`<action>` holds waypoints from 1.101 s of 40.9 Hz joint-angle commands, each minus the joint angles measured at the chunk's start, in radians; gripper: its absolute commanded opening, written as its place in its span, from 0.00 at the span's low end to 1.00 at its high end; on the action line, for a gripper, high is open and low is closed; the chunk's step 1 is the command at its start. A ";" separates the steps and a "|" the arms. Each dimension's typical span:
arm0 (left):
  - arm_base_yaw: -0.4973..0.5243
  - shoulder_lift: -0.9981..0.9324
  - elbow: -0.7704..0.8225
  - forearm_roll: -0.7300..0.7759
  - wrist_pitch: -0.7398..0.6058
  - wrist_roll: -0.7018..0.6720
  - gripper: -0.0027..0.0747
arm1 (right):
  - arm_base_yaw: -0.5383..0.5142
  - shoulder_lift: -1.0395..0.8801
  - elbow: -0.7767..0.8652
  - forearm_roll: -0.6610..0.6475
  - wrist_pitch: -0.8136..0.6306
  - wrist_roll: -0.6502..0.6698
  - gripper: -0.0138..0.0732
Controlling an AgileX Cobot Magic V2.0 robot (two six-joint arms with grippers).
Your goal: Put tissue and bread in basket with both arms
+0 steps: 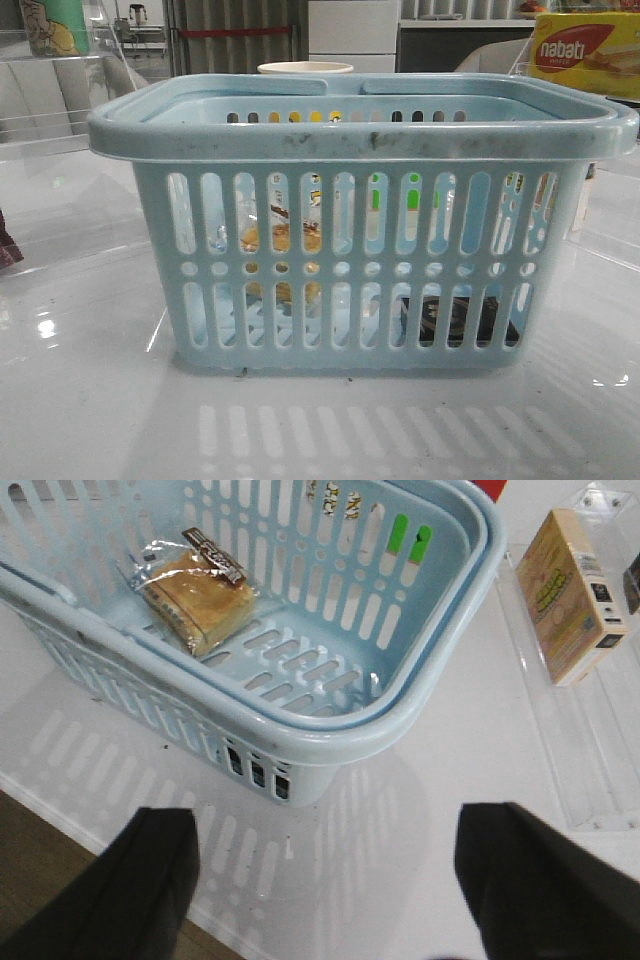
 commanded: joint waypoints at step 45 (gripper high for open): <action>-0.007 -0.065 0.053 -0.007 -0.074 -0.009 0.15 | -0.002 -0.002 -0.027 -0.046 -0.022 -0.005 0.22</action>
